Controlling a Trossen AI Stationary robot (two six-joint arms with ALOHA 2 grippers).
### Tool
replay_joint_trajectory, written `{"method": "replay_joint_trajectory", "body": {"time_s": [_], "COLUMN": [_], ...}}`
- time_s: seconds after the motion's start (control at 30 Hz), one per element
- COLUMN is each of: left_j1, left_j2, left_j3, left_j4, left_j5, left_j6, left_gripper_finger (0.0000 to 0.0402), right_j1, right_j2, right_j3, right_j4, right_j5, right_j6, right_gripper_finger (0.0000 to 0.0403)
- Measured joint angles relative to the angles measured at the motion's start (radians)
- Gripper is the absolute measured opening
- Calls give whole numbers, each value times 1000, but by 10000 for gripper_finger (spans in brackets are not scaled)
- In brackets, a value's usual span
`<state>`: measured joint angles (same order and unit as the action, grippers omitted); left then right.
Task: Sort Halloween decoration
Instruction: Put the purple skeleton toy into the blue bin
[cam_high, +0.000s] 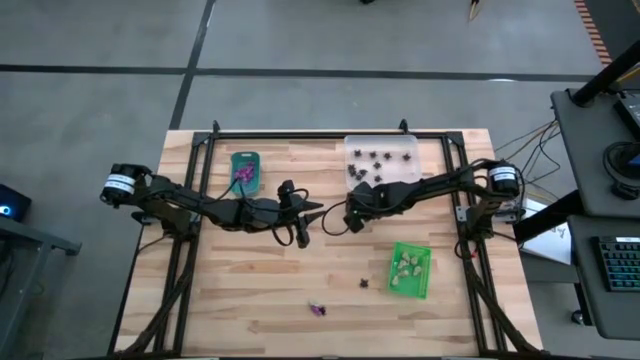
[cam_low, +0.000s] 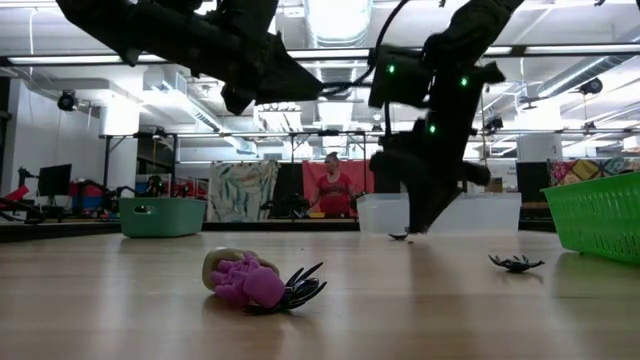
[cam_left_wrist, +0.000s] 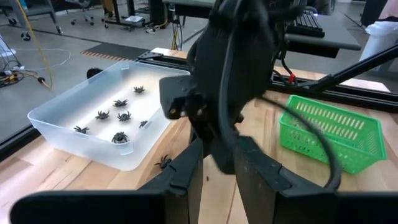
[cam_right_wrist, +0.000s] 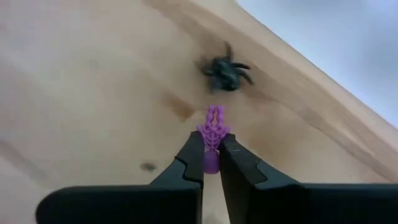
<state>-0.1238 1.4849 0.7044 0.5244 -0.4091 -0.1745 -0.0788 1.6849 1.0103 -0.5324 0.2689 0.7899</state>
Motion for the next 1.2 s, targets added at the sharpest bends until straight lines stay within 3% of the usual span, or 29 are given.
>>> {"method": "replay_joint_trajectory", "body": {"time_s": [0.2,0.47,0.73,0.97,1.2], "left_j1": [0,-15,-65,-79,-79], "left_j2": [0,0,1,1,1], "left_j3": [0,0,0,0,0], "left_j4": [2,15,145,175,201], "left_j5": [13,35,95,98,127], "left_j6": [0,14,103,140,156], "left_gripper_finger": [75,75,75,75,75], "right_j1": [48,154,253,291,291], "right_j2": [-115,-308,-403,-355,-266], "right_j3": [-2,-30,-221,-413,-462], "right_j4": [-12,99,637,1229,1491], "right_j5": [-68,-28,-41,-41,-118], "right_j6": [-134,-330,-601,-792,-864], "right_gripper_finger": [19,18,18,18,18]}}
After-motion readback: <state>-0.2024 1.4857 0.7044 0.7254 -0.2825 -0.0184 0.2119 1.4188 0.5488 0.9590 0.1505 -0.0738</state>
